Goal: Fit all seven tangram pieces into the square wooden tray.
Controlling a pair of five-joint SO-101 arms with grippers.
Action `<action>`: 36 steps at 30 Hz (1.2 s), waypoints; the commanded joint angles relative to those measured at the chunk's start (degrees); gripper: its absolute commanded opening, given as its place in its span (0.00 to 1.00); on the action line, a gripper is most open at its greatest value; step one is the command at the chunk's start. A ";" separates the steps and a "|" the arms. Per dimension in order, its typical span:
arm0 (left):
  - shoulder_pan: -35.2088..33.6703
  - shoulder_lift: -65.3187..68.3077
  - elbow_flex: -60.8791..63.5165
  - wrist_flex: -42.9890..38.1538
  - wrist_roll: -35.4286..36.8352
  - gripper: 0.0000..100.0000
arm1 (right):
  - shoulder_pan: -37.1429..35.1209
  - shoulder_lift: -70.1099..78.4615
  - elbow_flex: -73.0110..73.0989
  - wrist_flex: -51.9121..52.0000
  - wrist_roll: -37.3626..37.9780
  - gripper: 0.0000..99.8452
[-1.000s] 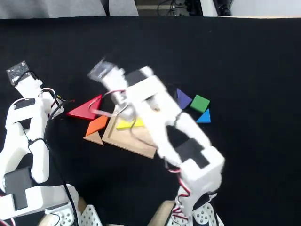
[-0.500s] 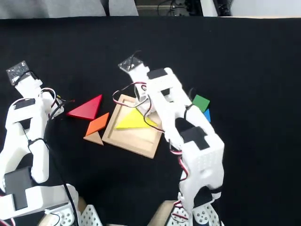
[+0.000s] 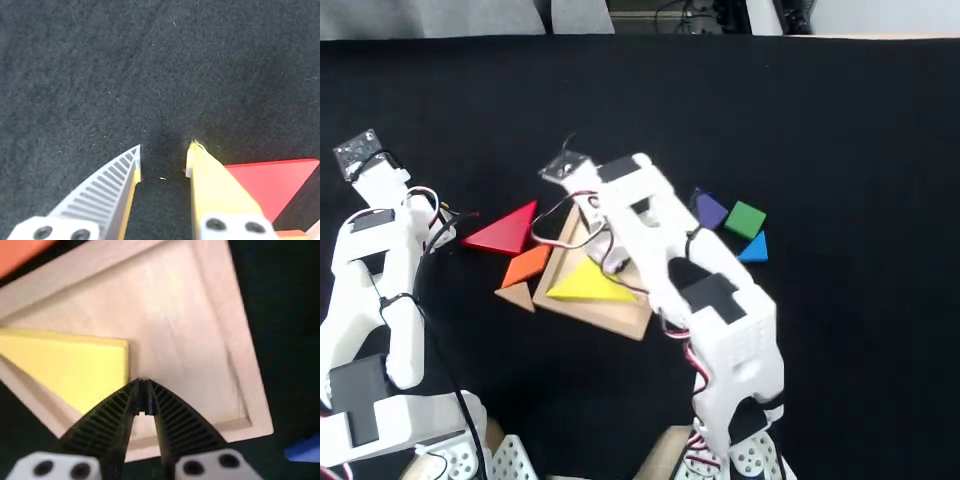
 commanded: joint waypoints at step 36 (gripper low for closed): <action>0.48 -0.79 -0.40 -0.62 0.09 0.16 | 9.14 -29.67 28.97 -15.21 -40.70 0.27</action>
